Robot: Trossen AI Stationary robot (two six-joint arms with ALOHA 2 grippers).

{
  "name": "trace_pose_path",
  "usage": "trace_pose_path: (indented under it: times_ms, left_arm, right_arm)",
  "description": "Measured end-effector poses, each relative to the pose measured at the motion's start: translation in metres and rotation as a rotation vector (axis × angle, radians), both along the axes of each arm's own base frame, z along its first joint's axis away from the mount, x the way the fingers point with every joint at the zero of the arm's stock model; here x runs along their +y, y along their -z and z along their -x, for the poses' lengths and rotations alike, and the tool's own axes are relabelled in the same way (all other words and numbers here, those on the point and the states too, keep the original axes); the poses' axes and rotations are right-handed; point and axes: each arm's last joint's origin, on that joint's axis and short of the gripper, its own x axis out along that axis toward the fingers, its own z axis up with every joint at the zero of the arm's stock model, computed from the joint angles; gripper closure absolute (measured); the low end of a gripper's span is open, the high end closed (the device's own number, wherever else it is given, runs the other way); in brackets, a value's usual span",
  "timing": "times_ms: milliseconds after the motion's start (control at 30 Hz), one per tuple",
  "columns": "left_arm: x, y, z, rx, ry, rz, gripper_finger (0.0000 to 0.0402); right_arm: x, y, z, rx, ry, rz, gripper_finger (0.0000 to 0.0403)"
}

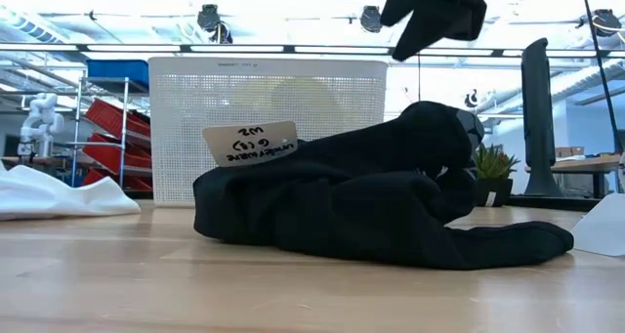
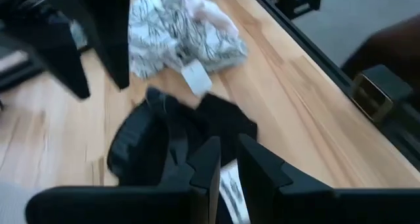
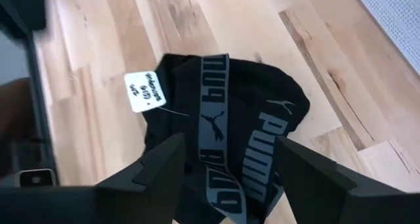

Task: Fold laundry
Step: Put the folded black underwear into the white laundry bin

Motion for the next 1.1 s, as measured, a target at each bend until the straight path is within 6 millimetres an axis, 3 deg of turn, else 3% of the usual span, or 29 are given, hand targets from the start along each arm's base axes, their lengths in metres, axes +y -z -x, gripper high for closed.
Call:
trace_pose_path:
  times_ms: [133,300,600,833,967,1100]
  left_arm:
    - [0.001,0.008,-0.022,-0.091,-0.047,0.047,0.034]
    - [0.001,0.015,-0.03,-0.093,-0.079,0.154,0.0332]
    - [0.001,0.041,-0.043,-0.043,-0.121,0.155,0.0239]
    - [-0.005,0.076,-0.059,-0.083,-0.175,0.08,0.0182]
    - [-0.008,0.099,-0.07,-0.053,-0.217,0.035,0.017]
    - [-0.016,0.114,-0.083,-0.015,-0.214,0.102,0.0169]
  right_arm:
    - [0.001,-0.005,0.003,-0.014,-0.008,-0.004,0.0183]
    - [0.004,-0.004,0.006,0.006,-0.023,0.003,0.0183]
    - [0.003,-0.002,0.01,0.047,-0.035,0.025,0.0183]
    - [0.003,-0.004,0.01,0.035,-0.043,0.031,0.0183]
    - [0.003,-0.004,0.01,0.035,-0.042,0.031,0.0183]
    - [0.003,-0.004,0.01,0.031,-0.042,0.03,0.0183]
